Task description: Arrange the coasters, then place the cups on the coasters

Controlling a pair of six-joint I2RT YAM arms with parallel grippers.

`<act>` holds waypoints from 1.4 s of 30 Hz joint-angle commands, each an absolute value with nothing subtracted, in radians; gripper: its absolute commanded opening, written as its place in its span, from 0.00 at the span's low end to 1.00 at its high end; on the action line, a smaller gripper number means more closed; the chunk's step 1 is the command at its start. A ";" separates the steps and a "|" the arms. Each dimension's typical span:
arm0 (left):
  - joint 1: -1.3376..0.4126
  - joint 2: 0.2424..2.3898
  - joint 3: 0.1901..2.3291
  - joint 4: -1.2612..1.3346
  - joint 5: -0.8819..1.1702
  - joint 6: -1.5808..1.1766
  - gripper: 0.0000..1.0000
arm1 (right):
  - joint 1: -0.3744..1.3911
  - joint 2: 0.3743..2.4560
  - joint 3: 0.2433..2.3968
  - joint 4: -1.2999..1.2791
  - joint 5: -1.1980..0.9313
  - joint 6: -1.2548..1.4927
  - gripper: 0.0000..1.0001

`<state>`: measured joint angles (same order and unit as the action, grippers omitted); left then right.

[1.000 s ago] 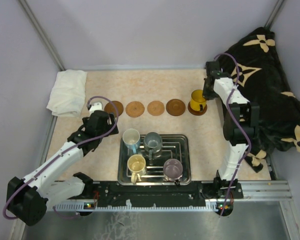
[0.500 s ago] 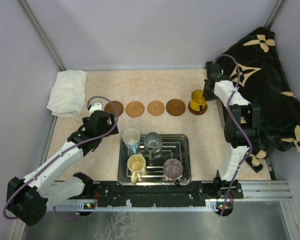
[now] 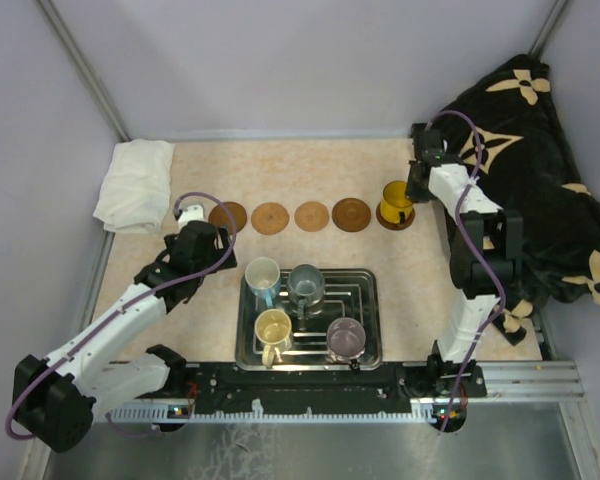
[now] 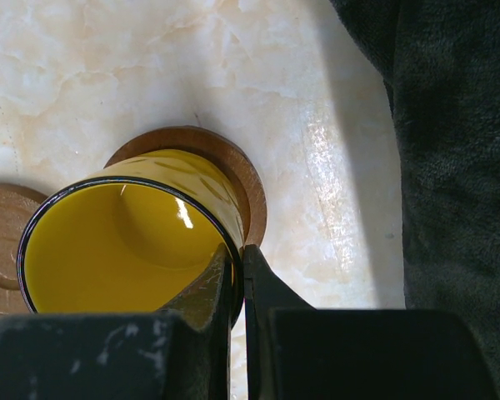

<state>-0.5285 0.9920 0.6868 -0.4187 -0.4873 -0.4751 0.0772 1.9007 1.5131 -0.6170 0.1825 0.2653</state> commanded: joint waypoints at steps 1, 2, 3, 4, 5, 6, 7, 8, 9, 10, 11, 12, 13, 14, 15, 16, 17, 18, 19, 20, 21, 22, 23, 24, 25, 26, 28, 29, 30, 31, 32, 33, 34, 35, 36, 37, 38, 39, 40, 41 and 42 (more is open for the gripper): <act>-0.529 0.966 0.700 -0.415 -0.498 -0.487 1.00 | 0.075 1.859 1.487 -0.636 0.196 0.268 0.00; -0.531 0.964 0.700 -0.416 -0.499 -0.487 1.00 | 0.075 1.857 1.484 -0.635 0.196 0.268 0.00; -0.530 0.962 0.699 -0.416 -0.499 -0.487 1.00 | 0.075 1.856 1.480 -0.632 0.195 0.268 0.00; -0.529 0.962 0.699 -0.416 -0.500 -0.486 1.00 | 0.075 1.856 1.479 -0.631 0.196 0.268 0.00; -0.530 0.961 0.698 -0.416 -0.501 -0.485 1.00 | 0.075 1.855 1.477 -0.630 0.196 0.268 0.00; -0.529 0.962 0.699 -0.417 -0.501 -0.486 1.00 | 0.075 1.858 1.476 -0.630 0.195 0.268 0.00; -0.530 0.963 0.699 -0.417 -0.502 -0.486 1.00 | 0.075 1.861 1.474 -0.633 0.192 0.268 0.00; -0.529 0.963 0.699 -0.417 -0.501 -0.487 1.00 | 0.075 1.860 1.472 -0.633 0.188 0.268 0.00; -0.530 0.965 0.699 -0.417 -0.500 -0.488 1.00 | 0.075 1.858 1.465 -0.628 0.184 0.270 0.00; -0.529 0.965 0.699 -0.417 -0.500 -0.489 1.00 | 0.075 1.856 1.457 -0.623 0.183 0.271 0.00; -0.530 0.967 0.700 -0.417 -0.499 -0.488 1.00 | 0.075 1.853 1.451 -0.618 0.180 0.271 0.00; -0.529 0.968 0.701 -0.416 -0.497 -0.488 1.00 | 0.075 1.854 1.447 -0.615 0.178 0.271 0.00; -0.529 0.968 0.701 -0.416 -0.498 -0.488 1.00 | 0.075 1.854 1.444 -0.613 0.176 0.271 0.00; -0.529 0.970 0.701 -0.416 -0.499 -0.489 1.00 | 0.075 1.855 1.442 -0.612 0.176 0.271 0.00; -0.529 0.971 0.700 -0.416 -0.499 -0.488 1.00 | 0.075 1.857 1.439 -0.610 0.174 0.271 0.01; -0.529 0.971 0.701 -0.416 -0.498 -0.489 1.00 | 0.075 1.857 1.437 -0.607 0.170 0.270 0.05; -0.529 0.973 0.701 -0.416 -0.497 -0.489 1.00 | 0.074 1.858 1.433 -0.603 0.167 0.270 0.09; -0.529 0.973 0.701 -0.416 -0.497 -0.489 1.00 | 0.075 1.857 1.431 -0.596 0.163 0.269 0.15; -0.529 0.974 0.700 -0.415 -0.497 -0.488 1.00 | 0.075 1.856 1.429 -0.591 0.158 0.268 0.20; -0.529 0.974 0.699 -0.415 -0.496 -0.488 1.00 | 0.075 1.856 1.428 -0.586 0.154 0.268 0.23; -0.530 0.975 0.699 -0.415 -0.497 -0.488 1.00 | 0.075 1.856 1.428 -0.580 0.149 0.266 0.25; -0.529 0.976 0.698 -0.414 -0.497 -0.487 1.00 | 0.075 1.856 1.429 -0.575 0.146 0.267 0.27; -0.529 0.977 0.697 -0.413 -0.497 -0.488 1.00 | 0.075 1.857 1.430 -0.570 0.141 0.267 0.28; -0.529 0.978 0.698 -0.413 -0.498 -0.485 1.00 | 0.074 1.856 1.431 -0.563 0.134 0.267 0.29; -0.530 0.981 0.698 -0.413 -0.498 -0.484 1.00 | 0.075 1.854 1.435 -0.558 0.130 0.268 0.30; -0.529 0.981 0.699 -0.411 -0.498 -0.484 1.00 | 0.075 1.851 1.437 -0.553 0.127 0.268 0.31; -0.529 0.985 0.700 -0.409 -0.498 -0.482 1.00 | 0.075 1.843 1.440 -0.531 0.120 0.269 0.34; -0.530 0.987 0.699 -0.408 -0.497 -0.481 1.00 | 0.076 1.836 1.441 -0.519 0.116 0.269 0.35; -0.530 0.989 0.701 -0.409 -0.498 -0.481 1.00 | 0.074 1.833 1.444 -0.510 0.117 0.268 0.35; -0.529 0.989 0.701 -0.410 -0.498 -0.482 1.00 | 0.074 1.830 1.448 -0.505 0.117 0.265 0.36; -0.530 0.989 0.701 -0.410 -0.499 -0.481 1.00 | 0.075 1.831 1.457 -0.505 0.119 0.262 0.36; -0.529 0.988 0.700 -0.410 -0.500 -0.480 1.00 | 0.075 1.834 1.470 -0.509 0.122 0.259 0.36; -0.529 0.987 0.699 -0.410 -0.500 -0.481 1.00 | 0.075 1.839 1.482 -0.515 0.123 0.255 0.36; -0.529 0.986 0.699 -0.410 -0.500 -0.481 1.00 | 0.075 1.843 1.495 -0.521 0.122 0.253 0.36; -0.529 0.986 0.699 -0.410 -0.499 -0.481 1.00 | 0.075 1.846 1.502 -0.522 0.116 0.252 0.36; -0.529 0.986 0.701 -0.410 -0.500 -0.480 1.00 | 0.075 1.846 1.506 -0.521 0.111 0.250 0.36; -0.529 0.987 0.700 -0.410 -0.500 -0.481 1.00 | 0.074 1.845 1.508 -0.519 0.107 0.249 0.36; -0.529 0.987 0.702 -0.411 -0.499 -0.481 1.00 | 0.075 1.842 1.511 -0.519 0.106 0.249 0.36; -0.529 0.986 0.703 -0.412 -0.499 -0.481 1.00 | 0.075 1.840 1.517 -0.526 0.107 0.249 0.36; -0.530 0.985 0.705 -0.414 -0.501 -0.481 1.00 | 0.075 1.836 1.518 -0.530 0.110 0.249 0.36; -0.530 0.982 0.706 -0.414 -0.501 -0.479 1.00 | 0.076 1.829 1.517 -0.534 0.112 0.250 0.36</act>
